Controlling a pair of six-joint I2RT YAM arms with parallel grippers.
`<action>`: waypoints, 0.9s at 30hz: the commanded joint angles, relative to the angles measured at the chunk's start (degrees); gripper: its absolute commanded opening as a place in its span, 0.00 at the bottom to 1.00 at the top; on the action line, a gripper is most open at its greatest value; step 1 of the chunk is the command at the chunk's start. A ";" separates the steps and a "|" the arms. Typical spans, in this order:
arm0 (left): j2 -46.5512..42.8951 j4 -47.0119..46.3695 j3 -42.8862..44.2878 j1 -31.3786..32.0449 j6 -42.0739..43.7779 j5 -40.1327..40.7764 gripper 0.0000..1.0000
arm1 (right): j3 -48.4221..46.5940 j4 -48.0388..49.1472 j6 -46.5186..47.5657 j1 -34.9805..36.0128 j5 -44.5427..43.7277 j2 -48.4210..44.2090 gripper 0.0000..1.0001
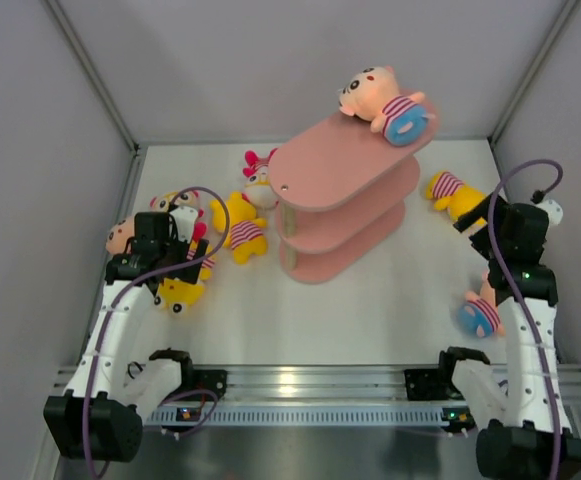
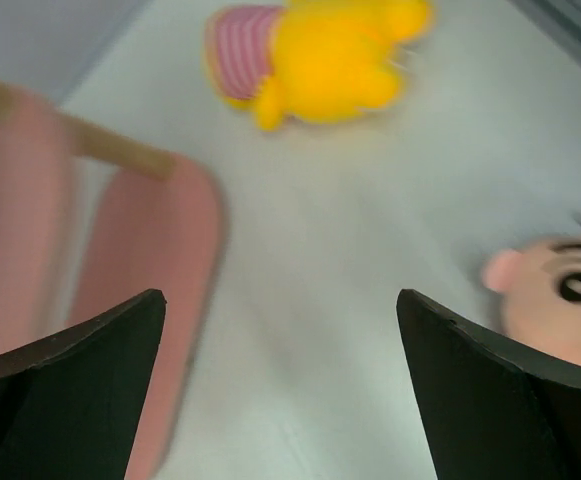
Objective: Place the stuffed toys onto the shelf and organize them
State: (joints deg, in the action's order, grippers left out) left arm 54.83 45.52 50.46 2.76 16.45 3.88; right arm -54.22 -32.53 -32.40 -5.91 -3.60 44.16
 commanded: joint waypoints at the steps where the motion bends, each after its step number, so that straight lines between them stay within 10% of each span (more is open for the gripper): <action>1: -1.65 0.19 0.61 -0.04 0.69 -0.80 0.98 | 4.99 -6.31 -4.58 -8.39 -12.73 1.19 1.00; 18: -2.53 1.50 1.05 -0.04 0.43 -0.10 0.98 | 22.83 6.33 -11.45 -23.71 -21.01 11.56 0.99; 23: -2.88 3.79 3.50 -0.04 0.60 -0.71 0.98 | 24.86 9.68 -7.77 -23.71 -17.17 8.76 0.22; 27: -3.32 7.91 9.03 -0.04 0.69 -3.61 0.97 | 21.80 10.83 -0.65 -23.62 -6.18 0.42 0.00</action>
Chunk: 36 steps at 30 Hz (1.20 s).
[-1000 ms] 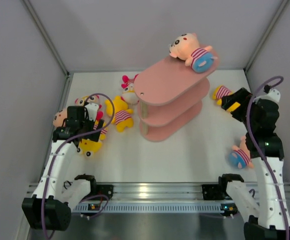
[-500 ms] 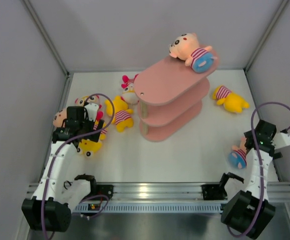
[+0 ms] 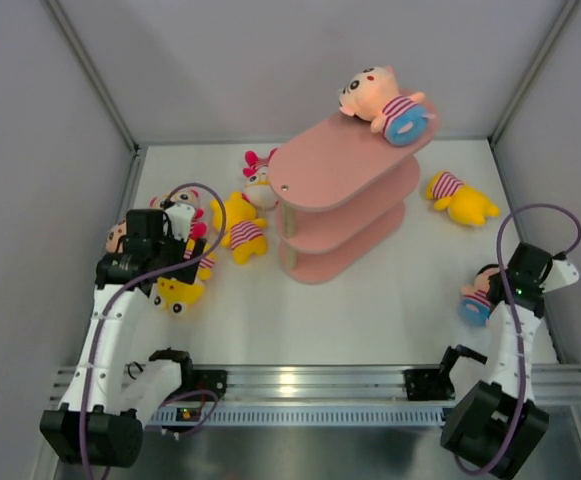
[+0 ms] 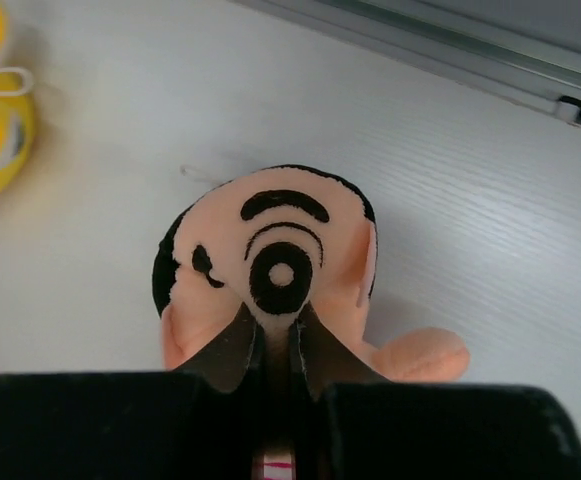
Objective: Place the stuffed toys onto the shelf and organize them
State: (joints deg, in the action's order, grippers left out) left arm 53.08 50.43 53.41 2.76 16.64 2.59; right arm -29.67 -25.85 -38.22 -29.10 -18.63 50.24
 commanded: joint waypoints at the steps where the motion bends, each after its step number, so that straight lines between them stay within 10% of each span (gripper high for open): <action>1: -1.40 3.96 9.23 -0.04 0.49 -5.46 0.96 | -3.54 4.14 6.56 -0.43 11.14 -9.85 0.00; 19: -0.79 15.40 35.97 -0.04 -1.00 -32.46 0.99 | -51.08 1.14 5.45 4.76 64.83 -14.75 0.00; 36: 0.88 15.31 43.27 -0.13 -3.64 -36.86 0.99 | -71.30 41.83 -29.81 4.84 74.71 5.74 0.00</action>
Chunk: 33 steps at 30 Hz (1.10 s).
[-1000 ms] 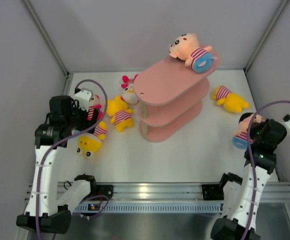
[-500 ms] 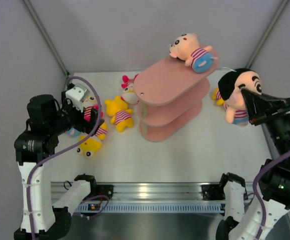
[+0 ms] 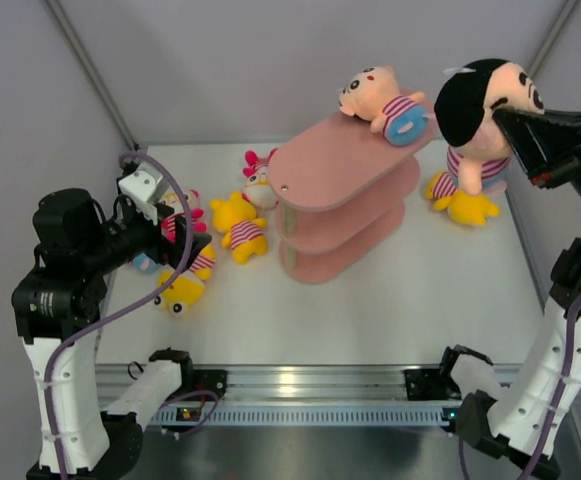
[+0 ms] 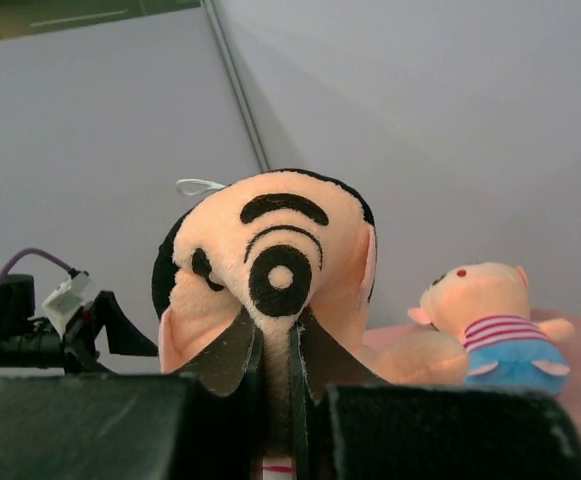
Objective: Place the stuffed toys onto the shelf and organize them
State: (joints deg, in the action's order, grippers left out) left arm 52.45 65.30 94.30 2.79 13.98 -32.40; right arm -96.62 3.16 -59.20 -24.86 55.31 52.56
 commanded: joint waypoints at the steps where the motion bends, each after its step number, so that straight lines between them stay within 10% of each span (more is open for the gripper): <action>1: 2.22 0.44 2.64 -0.15 -0.80 -2.31 0.99 | -5.67 12.58 -8.74 0.60 -0.37 5.00 0.00; 5: 5.21 0.44 3.87 -0.15 -1.67 -2.58 0.99 | -18.84 4.43 -1.93 4.53 -1.60 14.31 0.00; 7: 5.82 0.44 3.87 -0.15 -1.67 -3.02 0.99 | -28.21 -14.50 8.26 10.59 -9.22 18.45 0.00; 17: 3.37 0.36 0.62 -0.24 0.96 -0.47 0.99 | -32.22 -39.71 34.14 57.17 -52.29 28.55 0.00; 33: 2.84 0.36 -4.82 -0.15 3.34 0.76 0.99 | -43.13 -56.06 41.01 63.45 -70.69 45.79 0.00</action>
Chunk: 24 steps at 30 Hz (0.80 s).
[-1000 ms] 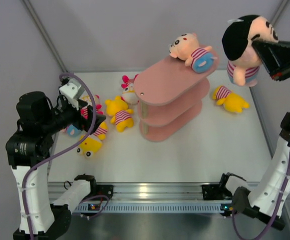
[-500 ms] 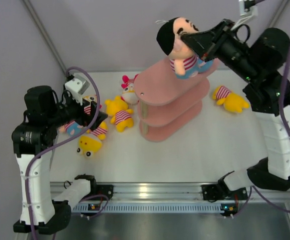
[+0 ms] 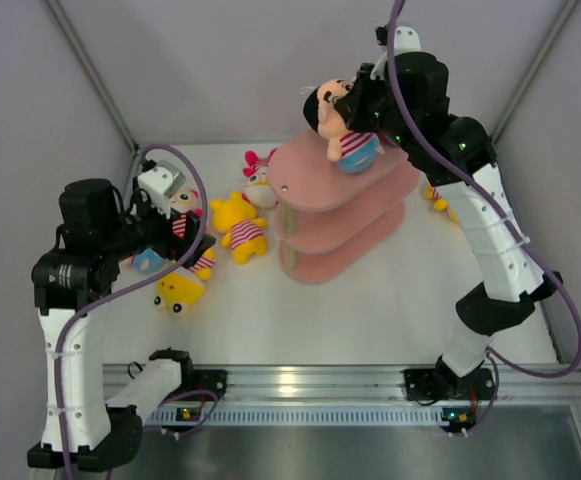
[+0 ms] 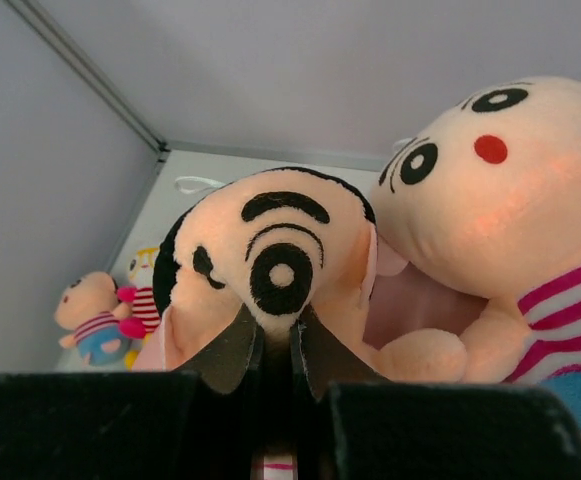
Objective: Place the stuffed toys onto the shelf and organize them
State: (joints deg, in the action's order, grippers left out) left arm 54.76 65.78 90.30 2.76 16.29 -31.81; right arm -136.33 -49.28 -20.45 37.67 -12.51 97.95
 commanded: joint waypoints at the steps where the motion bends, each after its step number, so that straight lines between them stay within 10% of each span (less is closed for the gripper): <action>1: 0.52 -0.12 -0.92 -0.13 1.02 0.09 0.99 | -3.07 -3.89 2.51 0.91 -4.26 0.66 0.00; 18: -0.27 -0.12 -3.20 -0.13 2.25 0.70 0.99 | -0.78 -4.51 7.18 0.65 -7.44 5.06 0.19; 24: 0.08 -0.12 -3.47 -0.13 2.60 0.79 0.99 | 1.68 -2.49 6.65 0.56 -5.42 1.46 0.50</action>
State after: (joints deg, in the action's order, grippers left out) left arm 55.24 66.06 87.22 2.76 17.54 -31.00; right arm -135.63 -51.07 -14.70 37.76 -18.28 101.97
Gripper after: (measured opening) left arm 0.984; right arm 0.485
